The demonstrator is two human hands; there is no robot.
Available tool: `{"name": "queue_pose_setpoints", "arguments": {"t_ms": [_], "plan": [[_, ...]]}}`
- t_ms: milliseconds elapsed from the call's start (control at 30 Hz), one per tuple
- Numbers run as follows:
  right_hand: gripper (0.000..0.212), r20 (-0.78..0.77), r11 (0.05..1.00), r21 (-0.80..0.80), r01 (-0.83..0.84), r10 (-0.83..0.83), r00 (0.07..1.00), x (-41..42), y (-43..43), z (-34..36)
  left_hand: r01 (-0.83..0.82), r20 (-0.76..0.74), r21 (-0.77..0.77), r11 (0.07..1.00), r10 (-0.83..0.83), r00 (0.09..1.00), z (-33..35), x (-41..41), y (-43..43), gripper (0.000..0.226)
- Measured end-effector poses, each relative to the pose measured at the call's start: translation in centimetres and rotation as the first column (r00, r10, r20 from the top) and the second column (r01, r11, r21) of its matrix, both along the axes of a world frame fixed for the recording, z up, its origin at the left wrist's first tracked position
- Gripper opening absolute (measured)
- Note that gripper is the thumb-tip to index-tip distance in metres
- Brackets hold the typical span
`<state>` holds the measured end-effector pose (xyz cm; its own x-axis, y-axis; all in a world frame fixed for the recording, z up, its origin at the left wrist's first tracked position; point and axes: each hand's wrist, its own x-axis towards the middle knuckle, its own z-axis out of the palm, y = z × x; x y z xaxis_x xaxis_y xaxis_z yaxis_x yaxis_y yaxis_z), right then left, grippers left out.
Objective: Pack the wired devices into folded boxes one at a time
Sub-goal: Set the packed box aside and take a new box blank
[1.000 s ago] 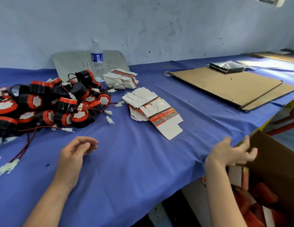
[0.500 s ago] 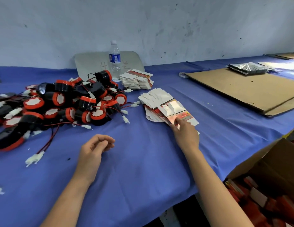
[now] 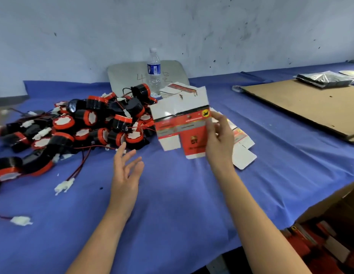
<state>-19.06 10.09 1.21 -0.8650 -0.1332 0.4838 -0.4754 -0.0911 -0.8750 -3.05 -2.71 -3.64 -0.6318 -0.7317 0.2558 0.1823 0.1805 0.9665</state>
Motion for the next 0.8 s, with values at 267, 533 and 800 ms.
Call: {"name": "queue_pose_setpoints", "arguments": {"t_ms": [267,533,800], "plan": [[0.031,0.097,0.926,0.13,-0.355,0.345,0.934,3.2,-3.1,-5.0,-0.152,0.0,-0.006,0.988,0.152,0.988,-0.9,-0.3,-0.2,0.054],[0.031,-0.129,0.949,0.241,-0.201,0.237,0.963,3.4,-3.1,-5.4,-0.239,0.084,-0.343,0.909,0.283,0.956,-0.9,-0.1,-0.4,0.053],[0.037,-0.235,0.941,0.306,-0.145,0.222,0.946,3.9,-3.1,-5.8,-0.198,0.112,-0.463,0.864,0.279,0.954,-1.2,0.1,-0.1,0.078]]}}
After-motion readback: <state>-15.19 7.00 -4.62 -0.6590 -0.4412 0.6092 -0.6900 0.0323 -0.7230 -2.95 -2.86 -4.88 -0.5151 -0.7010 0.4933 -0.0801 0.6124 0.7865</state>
